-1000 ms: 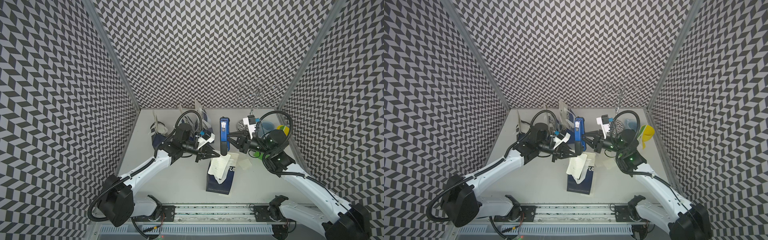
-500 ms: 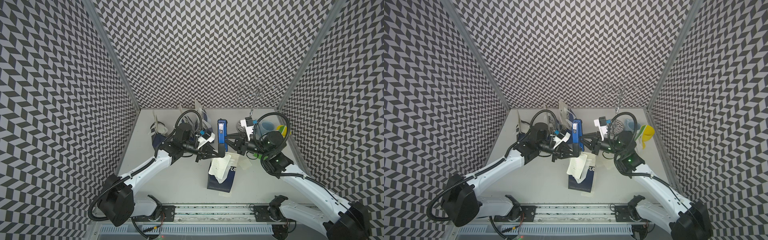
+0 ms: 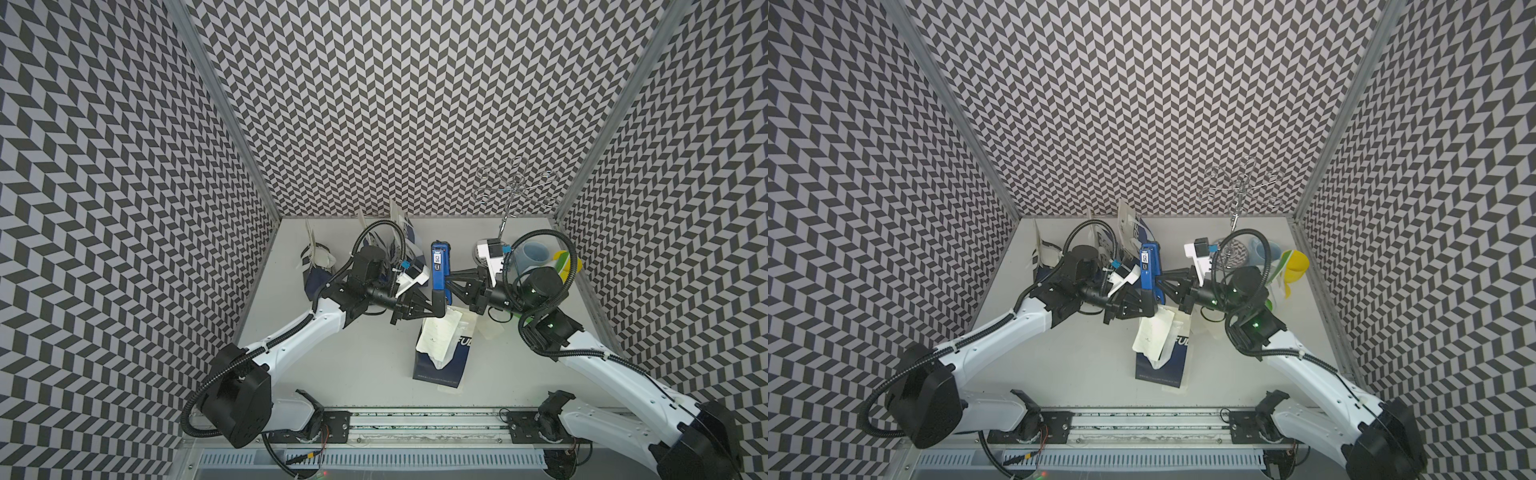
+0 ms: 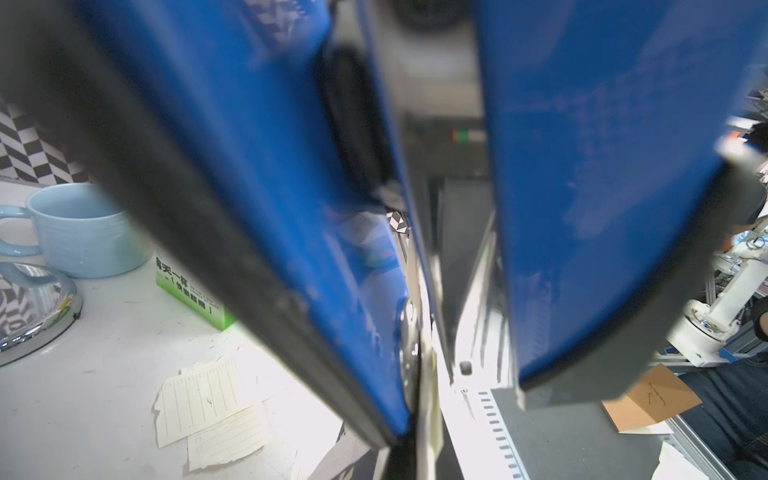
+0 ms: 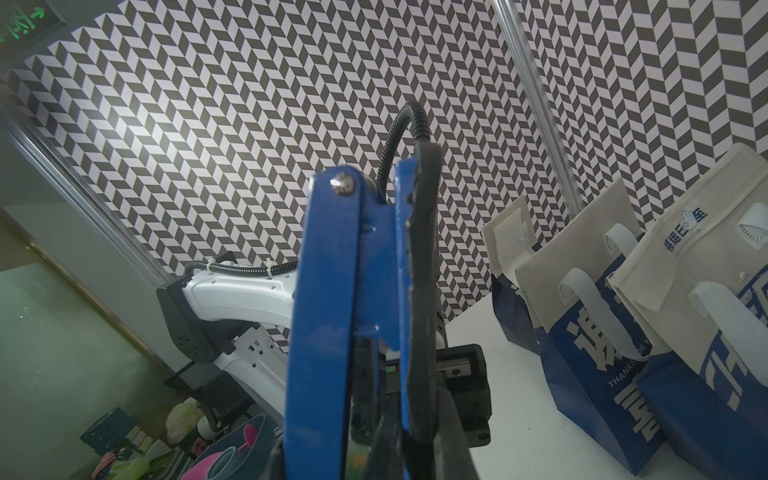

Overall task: Staple the receipts to the bags
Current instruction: Place the stapler in the takeout bag.

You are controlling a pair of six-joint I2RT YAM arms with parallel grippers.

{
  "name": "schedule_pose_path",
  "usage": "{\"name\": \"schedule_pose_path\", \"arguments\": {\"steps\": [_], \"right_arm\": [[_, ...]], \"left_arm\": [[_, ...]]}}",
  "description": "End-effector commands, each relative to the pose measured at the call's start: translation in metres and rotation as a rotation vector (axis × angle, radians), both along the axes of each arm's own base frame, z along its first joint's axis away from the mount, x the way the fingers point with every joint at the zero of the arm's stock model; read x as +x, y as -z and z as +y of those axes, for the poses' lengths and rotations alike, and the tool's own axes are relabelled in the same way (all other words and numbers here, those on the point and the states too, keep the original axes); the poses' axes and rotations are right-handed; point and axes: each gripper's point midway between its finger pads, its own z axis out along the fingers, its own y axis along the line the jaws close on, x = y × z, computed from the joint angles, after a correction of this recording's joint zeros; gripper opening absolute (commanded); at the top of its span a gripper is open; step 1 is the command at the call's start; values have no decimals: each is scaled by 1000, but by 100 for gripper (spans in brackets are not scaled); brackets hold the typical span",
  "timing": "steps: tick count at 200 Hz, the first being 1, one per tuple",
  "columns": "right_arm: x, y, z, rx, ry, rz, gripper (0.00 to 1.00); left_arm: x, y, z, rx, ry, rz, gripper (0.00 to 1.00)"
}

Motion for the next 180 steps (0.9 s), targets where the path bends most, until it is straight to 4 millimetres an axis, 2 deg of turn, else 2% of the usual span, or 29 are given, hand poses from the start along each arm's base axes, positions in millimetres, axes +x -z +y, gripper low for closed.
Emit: {"name": "schedule_pose_path", "arguments": {"steps": [1,34,100,141,160,180], "right_arm": [[-17,-4,4,7,-39,-63,0],[-13,12,4,-28,-22,-47,0],[-9,28,4,-78,0,-56,0],[-11,43,4,-150,-8,-69,0],[-6,50,2,-197,21,-75,0],[0,53,-2,-247,69,-103,0]], "left_arm": [[8,-24,-1,-58,-10,-77,0],[5,-32,1,-77,12,-86,0],[-4,-45,6,-116,31,-135,0],[-11,-58,14,-206,-14,-282,0],[-17,-68,20,-289,-38,-383,0],[-15,-74,19,-315,-38,-412,0]]}}
